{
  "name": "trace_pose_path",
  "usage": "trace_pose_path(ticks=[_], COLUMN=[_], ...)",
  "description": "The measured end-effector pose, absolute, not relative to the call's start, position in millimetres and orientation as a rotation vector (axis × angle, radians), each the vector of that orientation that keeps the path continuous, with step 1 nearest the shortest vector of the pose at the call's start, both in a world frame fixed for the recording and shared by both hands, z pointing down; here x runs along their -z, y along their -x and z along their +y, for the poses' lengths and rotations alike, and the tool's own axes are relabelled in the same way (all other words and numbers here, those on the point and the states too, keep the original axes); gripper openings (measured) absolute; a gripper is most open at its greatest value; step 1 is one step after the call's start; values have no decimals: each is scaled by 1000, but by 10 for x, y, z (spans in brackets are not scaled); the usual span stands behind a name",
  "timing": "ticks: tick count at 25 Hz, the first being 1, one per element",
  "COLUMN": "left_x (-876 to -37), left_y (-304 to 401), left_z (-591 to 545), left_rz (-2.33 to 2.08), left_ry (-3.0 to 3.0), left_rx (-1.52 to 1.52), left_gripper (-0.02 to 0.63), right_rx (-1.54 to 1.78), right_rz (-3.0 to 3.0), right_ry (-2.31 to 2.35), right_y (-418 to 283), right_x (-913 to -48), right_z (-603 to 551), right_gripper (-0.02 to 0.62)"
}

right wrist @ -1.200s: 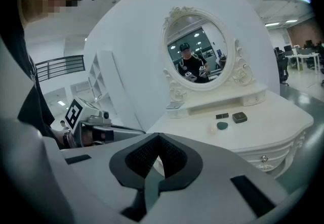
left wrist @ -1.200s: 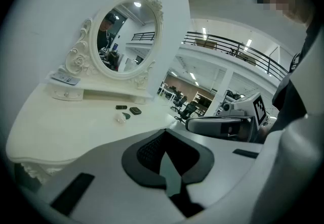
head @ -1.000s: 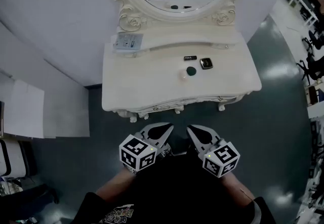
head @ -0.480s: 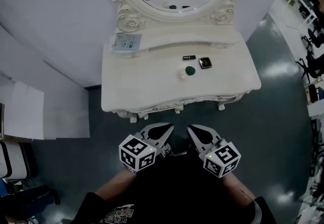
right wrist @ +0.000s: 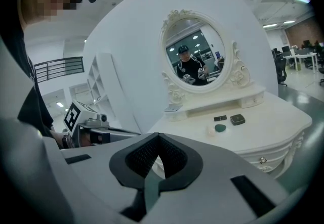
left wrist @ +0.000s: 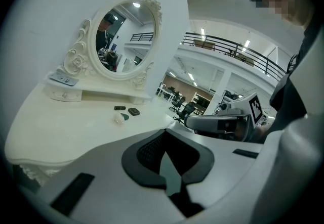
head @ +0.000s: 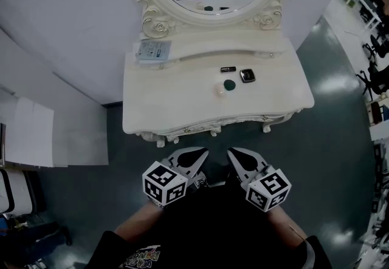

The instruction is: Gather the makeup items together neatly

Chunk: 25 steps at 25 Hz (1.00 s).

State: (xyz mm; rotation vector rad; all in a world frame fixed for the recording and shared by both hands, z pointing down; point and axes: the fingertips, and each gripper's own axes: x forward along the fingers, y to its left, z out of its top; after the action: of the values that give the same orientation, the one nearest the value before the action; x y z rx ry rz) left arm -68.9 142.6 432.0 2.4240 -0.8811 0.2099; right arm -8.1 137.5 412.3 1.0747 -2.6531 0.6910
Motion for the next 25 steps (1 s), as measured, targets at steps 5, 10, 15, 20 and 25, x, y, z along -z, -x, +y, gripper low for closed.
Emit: trace_pose_path(ticks=[5, 10, 15, 20, 25], left_x=[-4302, -4298, -4285, -4274, -4317], left_y=[731, 743, 701, 634, 549], left_z=[1388, 1303, 1114, 882, 653], left_rz=[-884, -895, -927, -976, -1010], left_ry=[-2429, -2425, -2413, -2408, -2394], left_rx=[-210, -200, -183, -179, -200], left_gripper=[8, 8, 8, 8, 8], right_rx=[-698, -688, -642, -617, -571], right_rz=[-2637, -2614, -2597, -2583, -2548], right_ry=[-1124, -1181, -1223, -1241, -1261], right_y=[18, -98, -245, -390, -529], right_x=[-4104, -4087, -4036, -4075, -4158], right_z=[1289, 1149, 873, 529, 176], right_gripper=[28, 28, 28, 28, 28])
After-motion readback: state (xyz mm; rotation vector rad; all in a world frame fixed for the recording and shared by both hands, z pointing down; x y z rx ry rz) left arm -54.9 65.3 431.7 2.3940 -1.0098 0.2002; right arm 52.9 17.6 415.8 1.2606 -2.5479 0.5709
